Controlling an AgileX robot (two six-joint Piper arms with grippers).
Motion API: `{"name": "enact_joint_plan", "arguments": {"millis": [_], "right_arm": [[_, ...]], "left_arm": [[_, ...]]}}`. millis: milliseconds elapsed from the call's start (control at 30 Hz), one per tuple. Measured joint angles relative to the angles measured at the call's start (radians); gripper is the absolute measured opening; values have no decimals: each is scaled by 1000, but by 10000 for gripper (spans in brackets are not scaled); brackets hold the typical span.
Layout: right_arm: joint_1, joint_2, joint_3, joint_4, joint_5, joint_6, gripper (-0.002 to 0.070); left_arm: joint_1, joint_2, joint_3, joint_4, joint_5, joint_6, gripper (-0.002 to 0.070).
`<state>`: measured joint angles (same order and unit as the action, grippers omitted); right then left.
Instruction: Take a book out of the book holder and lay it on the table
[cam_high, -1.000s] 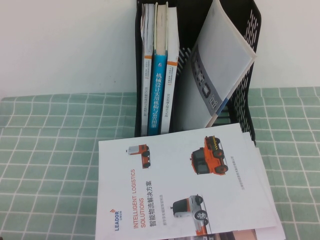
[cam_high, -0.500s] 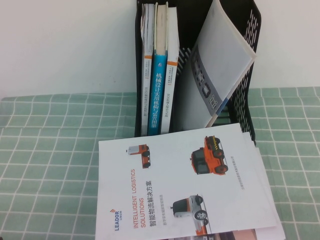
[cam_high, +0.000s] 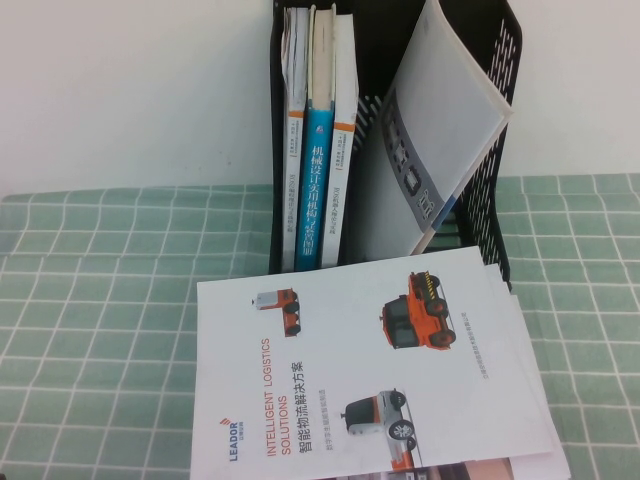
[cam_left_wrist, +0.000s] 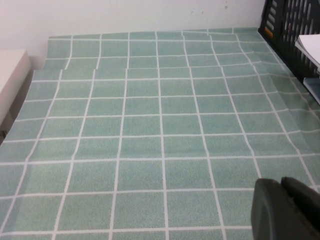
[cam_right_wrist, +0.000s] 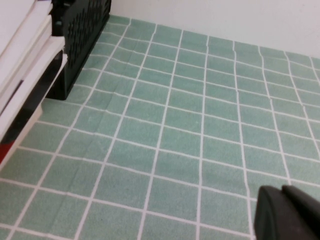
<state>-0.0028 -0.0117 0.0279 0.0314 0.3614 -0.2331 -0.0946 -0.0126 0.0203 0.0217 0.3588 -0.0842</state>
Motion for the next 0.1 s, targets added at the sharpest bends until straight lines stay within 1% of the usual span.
{"name": "enact_joint_plan", "arguments": {"millis": [100], "right_arm": [[0, 0, 0, 0, 0, 0, -2]], "left_arm": [[0, 0, 0, 0, 0, 0, -2]]}}
